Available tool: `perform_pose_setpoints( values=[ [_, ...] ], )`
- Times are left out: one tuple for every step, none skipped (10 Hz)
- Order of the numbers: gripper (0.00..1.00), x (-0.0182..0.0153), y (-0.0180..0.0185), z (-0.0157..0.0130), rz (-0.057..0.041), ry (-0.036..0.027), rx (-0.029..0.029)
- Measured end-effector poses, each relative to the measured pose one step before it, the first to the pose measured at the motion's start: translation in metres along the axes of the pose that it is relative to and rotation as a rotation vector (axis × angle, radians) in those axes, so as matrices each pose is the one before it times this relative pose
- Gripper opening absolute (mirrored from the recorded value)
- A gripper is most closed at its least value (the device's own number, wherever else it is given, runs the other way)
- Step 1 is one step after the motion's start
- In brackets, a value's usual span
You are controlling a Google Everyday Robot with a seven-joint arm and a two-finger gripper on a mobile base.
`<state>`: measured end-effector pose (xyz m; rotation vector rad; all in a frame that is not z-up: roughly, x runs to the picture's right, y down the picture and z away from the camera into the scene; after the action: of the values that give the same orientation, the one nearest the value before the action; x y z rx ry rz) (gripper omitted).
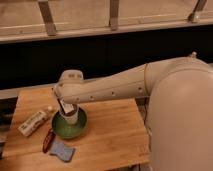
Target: Place the eraser in the ceramic cup
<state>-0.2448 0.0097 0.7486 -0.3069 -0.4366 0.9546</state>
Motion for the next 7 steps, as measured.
perform_pose_setpoints(
  values=[
    [0.0,0.00012,-0.00153,0.00378,0.00283,-0.00274,-0.00385],
    [0.0,0.00128,-0.00077,0.00303,0.00002,-0.00539,-0.00781],
    [0.01,-0.00104,-0.00037,-0.00066,0.00028,-0.00191,0.00062],
    [0.07,0.00044,-0.00013,0.00021,-0.00011,0.00067,0.00008],
    [0.18,-0.00001,0.00043,0.00019,-0.00063,0.00013,-0.00062],
    [0.28,-0.00028,-0.00053,-0.00044,0.00021,-0.00067,0.00083],
    [0.36,0.0003,0.00025,0.00031,-0.00027,0.00061,-0.00041]
  ],
)
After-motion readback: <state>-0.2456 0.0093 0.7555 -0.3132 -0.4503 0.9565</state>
